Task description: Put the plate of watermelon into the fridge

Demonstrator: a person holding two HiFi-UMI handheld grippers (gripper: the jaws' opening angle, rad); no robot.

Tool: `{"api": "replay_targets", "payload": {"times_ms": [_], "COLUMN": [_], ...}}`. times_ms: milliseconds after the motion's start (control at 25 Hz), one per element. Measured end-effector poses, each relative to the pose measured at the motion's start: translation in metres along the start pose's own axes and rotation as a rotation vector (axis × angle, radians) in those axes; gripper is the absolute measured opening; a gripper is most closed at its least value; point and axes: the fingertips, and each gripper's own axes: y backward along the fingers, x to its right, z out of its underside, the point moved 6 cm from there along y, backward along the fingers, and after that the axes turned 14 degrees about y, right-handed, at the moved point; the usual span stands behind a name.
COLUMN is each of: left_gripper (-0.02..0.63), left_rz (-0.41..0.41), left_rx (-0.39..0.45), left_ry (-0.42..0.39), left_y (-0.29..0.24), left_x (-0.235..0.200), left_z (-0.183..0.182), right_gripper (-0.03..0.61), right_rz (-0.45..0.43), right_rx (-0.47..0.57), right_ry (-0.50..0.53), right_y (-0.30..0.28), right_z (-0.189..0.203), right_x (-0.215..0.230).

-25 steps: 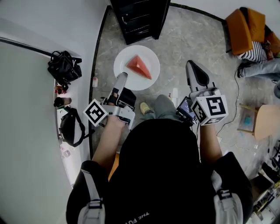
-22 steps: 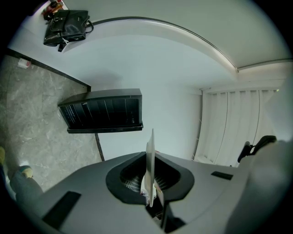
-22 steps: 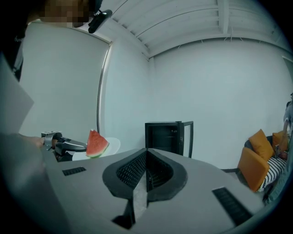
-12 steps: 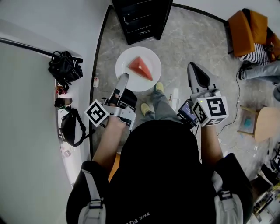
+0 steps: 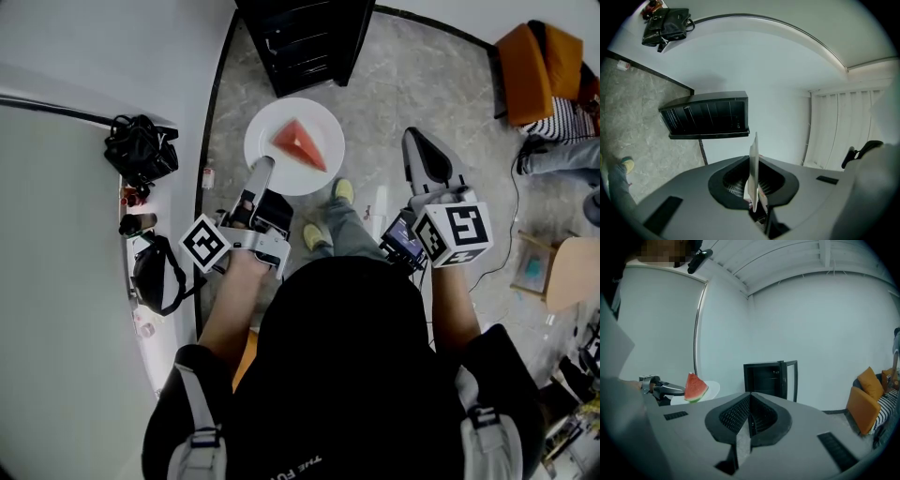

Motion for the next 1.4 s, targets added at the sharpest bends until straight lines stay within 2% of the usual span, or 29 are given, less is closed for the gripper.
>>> {"api": "replay_targets", "payload": {"times_ms": [840, 1040, 1400], "left_gripper": [0.037, 0.037, 0.038], "left_rz": [-0.013, -0.047, -0.027], "left_rx": [0.042, 0.060, 0.071], "left_ry": [-0.019, -0.014, -0.027], "left_y": [-0.114, -0.165, -0.175], "left_x": [-0.004, -0.019, -0.012], "left_z": [-0.027, -0.031, -0.030], "right_gripper": [0.011, 0.011, 0.011], "right_rz": [-0.018, -0.035, -0.044], "right_rx": [0.021, 0.003, 0.019], "right_ry": [0.014, -0.015, -0.010], "right_y": [-0.084, -0.118, -0.127], "right_z": [-0.006, 0.009, 0.004], "right_x": [0.093, 0.137, 0.147]}}
